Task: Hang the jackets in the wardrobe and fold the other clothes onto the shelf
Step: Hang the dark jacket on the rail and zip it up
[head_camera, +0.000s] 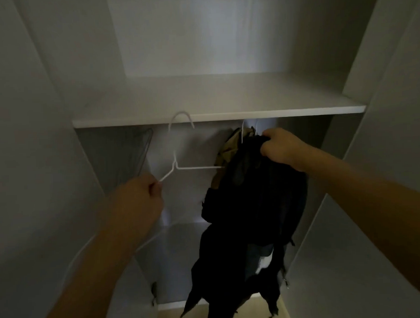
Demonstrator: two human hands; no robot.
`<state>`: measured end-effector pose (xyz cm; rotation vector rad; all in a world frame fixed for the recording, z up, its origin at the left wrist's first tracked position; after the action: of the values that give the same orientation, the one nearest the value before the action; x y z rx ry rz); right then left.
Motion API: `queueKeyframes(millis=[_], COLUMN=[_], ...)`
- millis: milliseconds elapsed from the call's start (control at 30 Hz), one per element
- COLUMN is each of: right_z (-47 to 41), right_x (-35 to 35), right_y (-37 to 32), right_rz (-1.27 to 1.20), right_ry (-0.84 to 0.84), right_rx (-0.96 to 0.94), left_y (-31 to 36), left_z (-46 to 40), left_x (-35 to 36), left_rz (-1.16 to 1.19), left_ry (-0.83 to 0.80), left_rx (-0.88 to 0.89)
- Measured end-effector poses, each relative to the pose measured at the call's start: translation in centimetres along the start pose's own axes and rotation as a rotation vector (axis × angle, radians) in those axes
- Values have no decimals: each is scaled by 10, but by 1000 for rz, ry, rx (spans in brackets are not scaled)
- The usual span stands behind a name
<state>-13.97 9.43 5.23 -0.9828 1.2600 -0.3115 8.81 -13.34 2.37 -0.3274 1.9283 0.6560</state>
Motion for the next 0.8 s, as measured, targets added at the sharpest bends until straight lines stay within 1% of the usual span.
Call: queueKeyframes(millis=[33, 67, 100, 133, 167, 267, 300, 333, 567, 633, 733, 800], right_z=[4, 8, 11, 14, 17, 26, 29, 33, 46, 49, 56, 60], right_x=[-7, -15, -22, -26, -30, -45, -52, -60, -133, -147, -162, -166], right_y=[-2, -3, -2, 1, 6, 28, 35, 35, 33, 38, 48, 49], right_rz=[107, 158, 188, 168, 103, -166, -201, -213, -230, -268, -346, -424], right_ry=[16, 51, 79, 79, 61, -5, -20, -13, 265, 307, 369, 402], right_rx=[-46, -82, -116, -102, -62, 155, 208, 213, 107, 142, 245, 263], left_y=[10, 21, 31, 40, 48, 70, 75, 80, 116, 125, 137, 146], left_z=[14, 29, 41, 52, 61, 84, 89, 94, 115, 117, 118, 117], left_x=[-18, -35, -49, -62, -72, -97, -100, -103, -105, -111, -121, -123], left_rz=[-23, -34, -35, -31, -17, 72, 101, 126, 319, 345, 337, 313], left_ry=[33, 51, 54, 53, 50, 27, 15, 2, -65, -61, -21, -4], left_rx=[5, 16, 27, 35, 41, 50, 49, 48, 99, 121, 156, 181])
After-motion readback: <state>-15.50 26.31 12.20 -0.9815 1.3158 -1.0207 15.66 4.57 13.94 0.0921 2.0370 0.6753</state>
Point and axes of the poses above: each hand's wrist, its own z-axis away from the middle knuckle, its own x-axis out of the palm, y = z × x, the point moved 8 cm from there along -z, towards the middle knuckle, and after that the axes turned 9 degrees about -z, right-handed, at the moved point
